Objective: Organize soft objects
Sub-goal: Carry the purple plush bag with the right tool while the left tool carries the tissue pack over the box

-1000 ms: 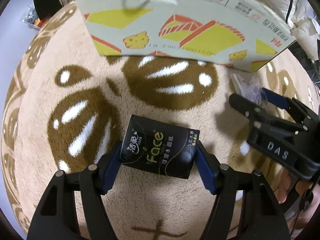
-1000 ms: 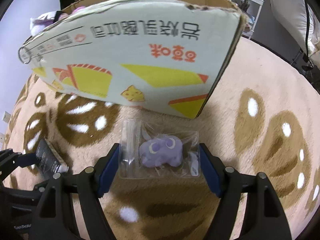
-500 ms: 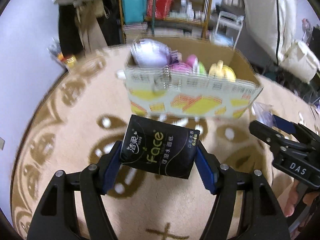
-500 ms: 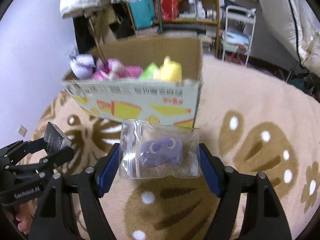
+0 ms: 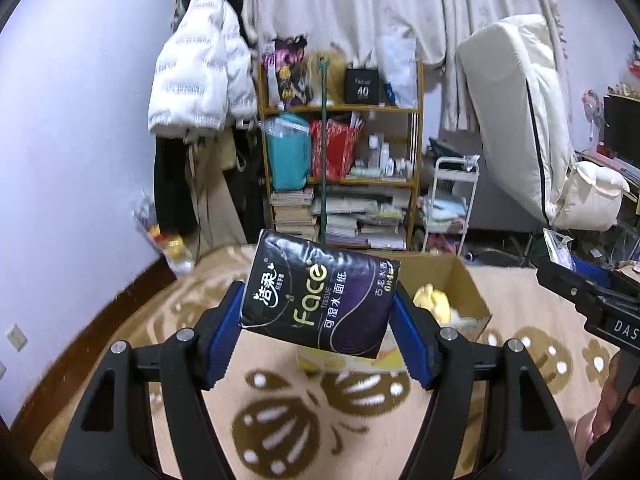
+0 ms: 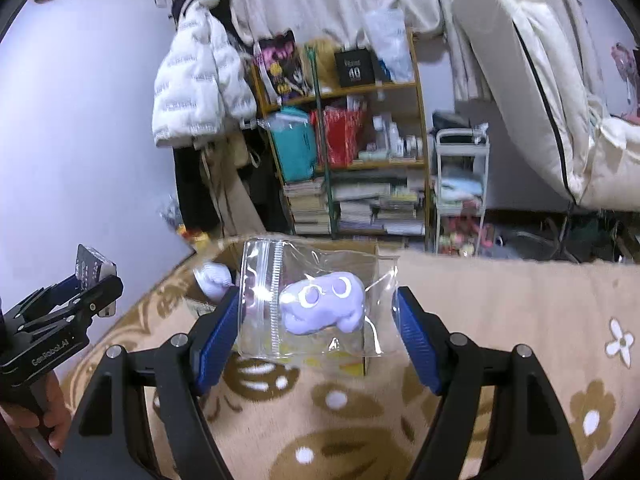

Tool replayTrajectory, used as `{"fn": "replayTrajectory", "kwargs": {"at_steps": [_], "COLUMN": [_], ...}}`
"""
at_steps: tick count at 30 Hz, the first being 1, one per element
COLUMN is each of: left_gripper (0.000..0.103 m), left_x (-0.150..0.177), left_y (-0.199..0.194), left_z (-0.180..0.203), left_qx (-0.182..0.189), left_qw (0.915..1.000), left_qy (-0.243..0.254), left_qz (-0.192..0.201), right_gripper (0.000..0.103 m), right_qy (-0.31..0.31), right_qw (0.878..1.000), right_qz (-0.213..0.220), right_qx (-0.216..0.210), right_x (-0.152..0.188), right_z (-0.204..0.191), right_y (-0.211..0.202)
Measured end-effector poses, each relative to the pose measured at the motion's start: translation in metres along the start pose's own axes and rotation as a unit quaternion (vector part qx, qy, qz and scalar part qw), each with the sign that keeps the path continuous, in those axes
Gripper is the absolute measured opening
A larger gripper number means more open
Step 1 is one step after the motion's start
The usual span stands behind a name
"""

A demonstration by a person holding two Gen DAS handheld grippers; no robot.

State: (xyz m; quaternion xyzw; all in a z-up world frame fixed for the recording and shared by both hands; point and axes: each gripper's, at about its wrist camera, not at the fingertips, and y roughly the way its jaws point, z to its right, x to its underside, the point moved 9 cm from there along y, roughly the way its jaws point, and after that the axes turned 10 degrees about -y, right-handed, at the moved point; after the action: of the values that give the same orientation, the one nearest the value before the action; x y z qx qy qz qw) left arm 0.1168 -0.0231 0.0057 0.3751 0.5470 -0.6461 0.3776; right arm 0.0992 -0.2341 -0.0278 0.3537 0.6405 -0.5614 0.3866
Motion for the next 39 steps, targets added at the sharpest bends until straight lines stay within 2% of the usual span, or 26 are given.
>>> {"fn": "replayTrajectory", "kwargs": {"at_steps": [9, 18, 25, 27, 31, 39], "left_gripper": [0.069, 0.069, 0.069, 0.069, 0.069, 0.069], "left_x": [-0.042, -0.050, -0.033, -0.022, -0.007, 0.009], "left_y": [0.018, 0.059, 0.094, 0.107, 0.126, 0.149], "left_z": [0.018, 0.022, 0.021, 0.023, 0.021, 0.028], "left_qx": [0.005, 0.014, 0.031, 0.030, 0.038, 0.057], "left_qw": [0.9991, 0.9989, 0.9994, 0.9995, 0.9988, 0.9964], "left_qy": [0.009, -0.002, -0.001, 0.008, -0.003, -0.003], "left_qz": [0.042, 0.046, 0.018, 0.002, -0.031, -0.063], "right_gripper": [0.080, 0.080, 0.080, 0.080, 0.080, 0.081], "right_qy": [-0.025, -0.045, -0.027, -0.018, -0.004, 0.007], "right_qw": [0.999, 0.998, 0.999, 0.999, 1.000, 0.999], "right_qz": [0.031, 0.043, 0.032, 0.027, 0.022, -0.002], "right_qx": [0.010, 0.021, 0.007, 0.000, -0.014, -0.032], "right_x": [-0.037, -0.054, -0.041, -0.034, -0.023, 0.000], "right_z": [-0.001, 0.002, 0.004, 0.006, 0.009, 0.009], "right_y": [0.006, 0.035, 0.063, 0.072, 0.091, 0.118]}}
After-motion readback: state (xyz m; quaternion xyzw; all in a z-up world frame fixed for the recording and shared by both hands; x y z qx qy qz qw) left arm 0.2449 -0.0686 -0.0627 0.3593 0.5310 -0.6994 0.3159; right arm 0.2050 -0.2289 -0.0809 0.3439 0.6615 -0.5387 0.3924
